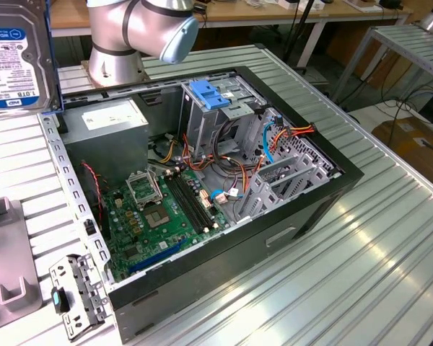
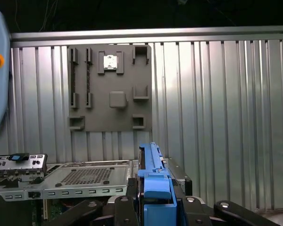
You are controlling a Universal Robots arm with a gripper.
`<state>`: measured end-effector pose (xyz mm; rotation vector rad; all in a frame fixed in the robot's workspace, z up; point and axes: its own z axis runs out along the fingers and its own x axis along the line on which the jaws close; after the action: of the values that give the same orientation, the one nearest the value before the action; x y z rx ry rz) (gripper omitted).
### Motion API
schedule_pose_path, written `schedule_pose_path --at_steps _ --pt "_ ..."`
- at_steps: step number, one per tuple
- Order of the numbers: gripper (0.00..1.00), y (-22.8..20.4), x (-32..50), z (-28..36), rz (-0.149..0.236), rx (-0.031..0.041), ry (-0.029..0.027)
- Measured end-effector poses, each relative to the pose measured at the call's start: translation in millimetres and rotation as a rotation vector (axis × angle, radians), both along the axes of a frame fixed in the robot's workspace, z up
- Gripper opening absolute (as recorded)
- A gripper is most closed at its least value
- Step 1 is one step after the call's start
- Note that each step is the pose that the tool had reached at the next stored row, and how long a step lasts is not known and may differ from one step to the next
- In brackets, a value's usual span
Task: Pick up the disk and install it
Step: 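Pick up the disk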
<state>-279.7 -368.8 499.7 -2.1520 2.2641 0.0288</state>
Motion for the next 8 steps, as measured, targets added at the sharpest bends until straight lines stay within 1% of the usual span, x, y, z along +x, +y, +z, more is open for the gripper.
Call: schedule_pose_path --at_steps 1,8 --pt "0.37 0.0 4.9 0.0 0.000 0.0000 0.0000" --pt "0.37 0.0 21.8 -0.1 0.000 0.0000 -0.0001"
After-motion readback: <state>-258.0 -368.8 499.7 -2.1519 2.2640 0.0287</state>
